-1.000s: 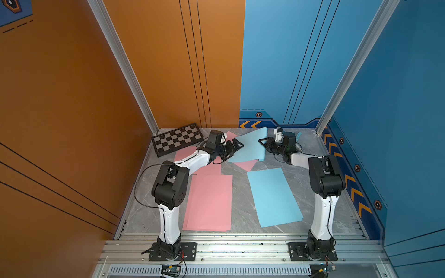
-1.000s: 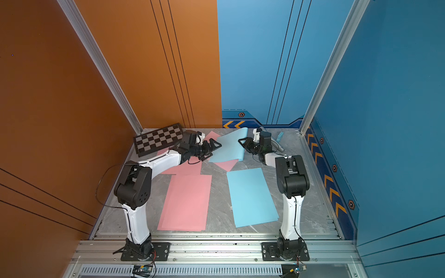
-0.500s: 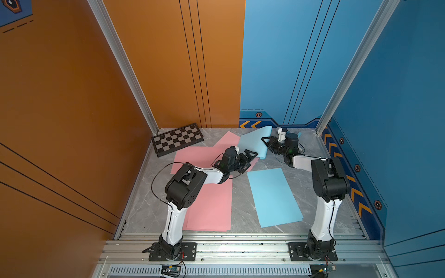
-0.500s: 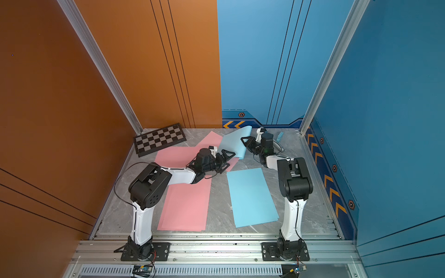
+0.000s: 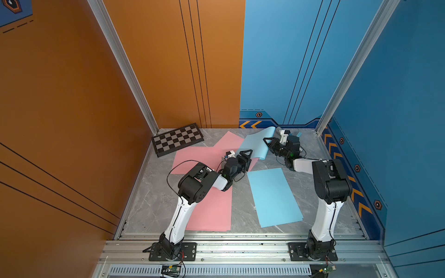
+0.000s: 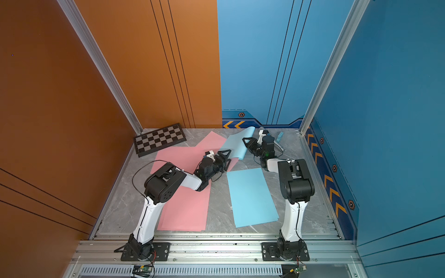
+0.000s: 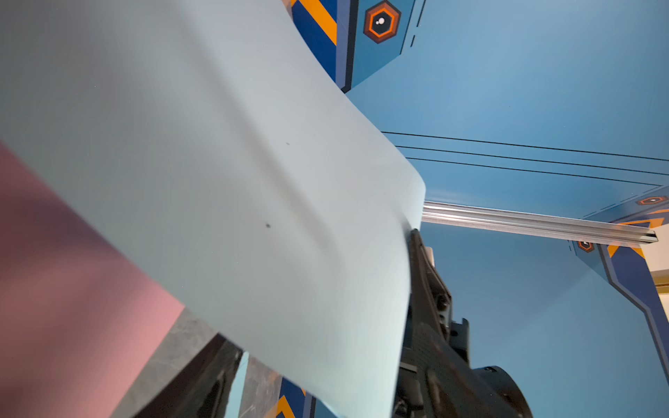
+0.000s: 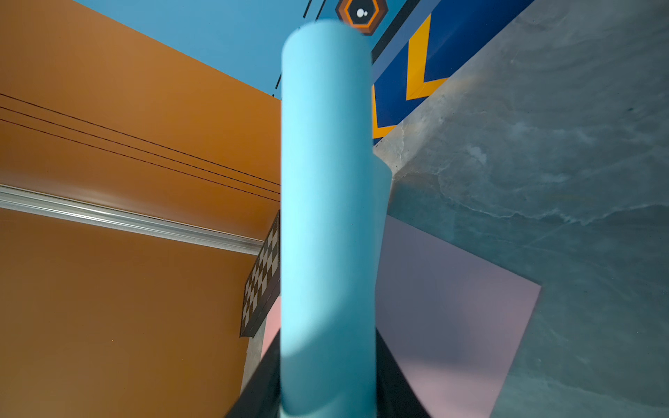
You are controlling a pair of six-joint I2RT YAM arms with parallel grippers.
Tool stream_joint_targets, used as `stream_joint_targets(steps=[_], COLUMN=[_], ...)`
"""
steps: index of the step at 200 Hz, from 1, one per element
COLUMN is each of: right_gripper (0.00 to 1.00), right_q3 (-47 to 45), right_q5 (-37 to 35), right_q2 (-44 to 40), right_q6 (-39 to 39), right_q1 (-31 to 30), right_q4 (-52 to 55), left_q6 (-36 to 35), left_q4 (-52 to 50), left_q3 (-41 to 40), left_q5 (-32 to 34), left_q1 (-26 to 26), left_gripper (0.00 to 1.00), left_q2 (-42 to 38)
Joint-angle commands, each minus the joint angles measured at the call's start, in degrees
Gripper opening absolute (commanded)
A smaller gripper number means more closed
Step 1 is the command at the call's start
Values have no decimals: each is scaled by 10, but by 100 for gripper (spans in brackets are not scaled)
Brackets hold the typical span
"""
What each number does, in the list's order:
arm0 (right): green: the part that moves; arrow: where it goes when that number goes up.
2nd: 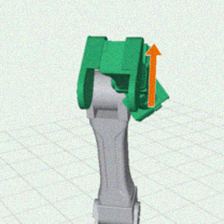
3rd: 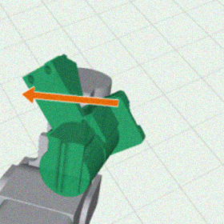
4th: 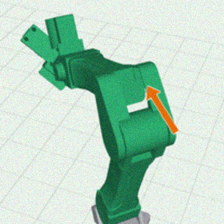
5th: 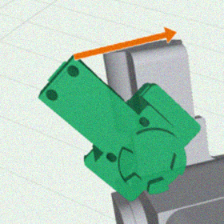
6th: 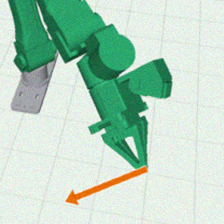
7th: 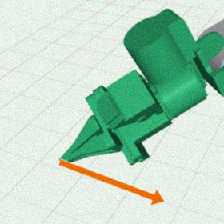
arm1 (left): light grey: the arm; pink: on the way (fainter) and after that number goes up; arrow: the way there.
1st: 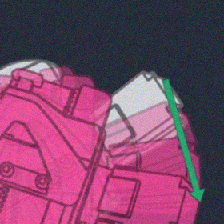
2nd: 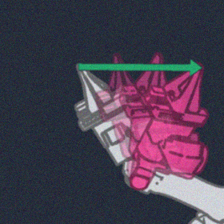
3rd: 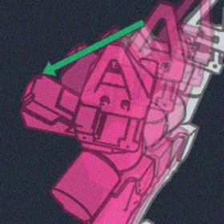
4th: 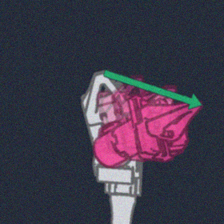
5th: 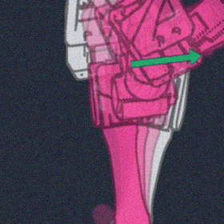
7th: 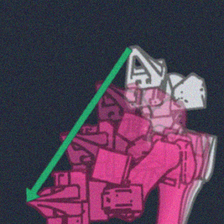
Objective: Sort the scattered colored papers by color
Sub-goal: Pick up the colored paper.
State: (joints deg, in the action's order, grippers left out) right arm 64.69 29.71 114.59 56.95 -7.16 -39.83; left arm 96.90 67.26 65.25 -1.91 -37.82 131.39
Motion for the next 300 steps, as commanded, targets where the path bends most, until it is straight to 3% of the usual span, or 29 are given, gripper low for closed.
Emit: stream_joint_targets(steps=[1, 55, 77, 107, 141, 151, 183, 210, 240, 300], right_gripper=[35, 34, 34, 34, 34, 37, 66, 81, 88, 93], right_q3=[-12, -24, -31, -38, -47, -48, -56, -68, -84, -111], right_q5=[-8, -10, -11, -10, -9, -4, 14, 32, 45, -1], right_q2=[-24, -33, -32, -33, -40, -43, -49, -60, -91, -201], right_q6=[8, 3, 2, 4, 0, -2, -5, -6, -26, -154], right_q1=[0, 1, 2, 4, 7, 9, 23, 40, 60, 70], right_q4=[-29, -28, -31, -37, -35, -31, -16, -2, 45, 246], left_q6=[40, 49, 58, 70, 52, 42, 4, -29, -100, -162], left_q4=[60, 93, 127, 135, 135, 135, 127, 73, -41, -199], left_q3=[18, 21, 29, 39, 29, 23, -4, -24, -22, 44], left_q5=[48, 86, 97, 92, 87, 85, 73, 42, -8, -137], left_q1=[-14, -20, -19, -19, -17, -14, -3, 9, 19, 47], left_gripper=[75, 62, 45, 13, 7, 0, 0, 0, 0, 0], left_q2=[24, 37, 54, 68, 54, 48, 24, -2, -53, -71])
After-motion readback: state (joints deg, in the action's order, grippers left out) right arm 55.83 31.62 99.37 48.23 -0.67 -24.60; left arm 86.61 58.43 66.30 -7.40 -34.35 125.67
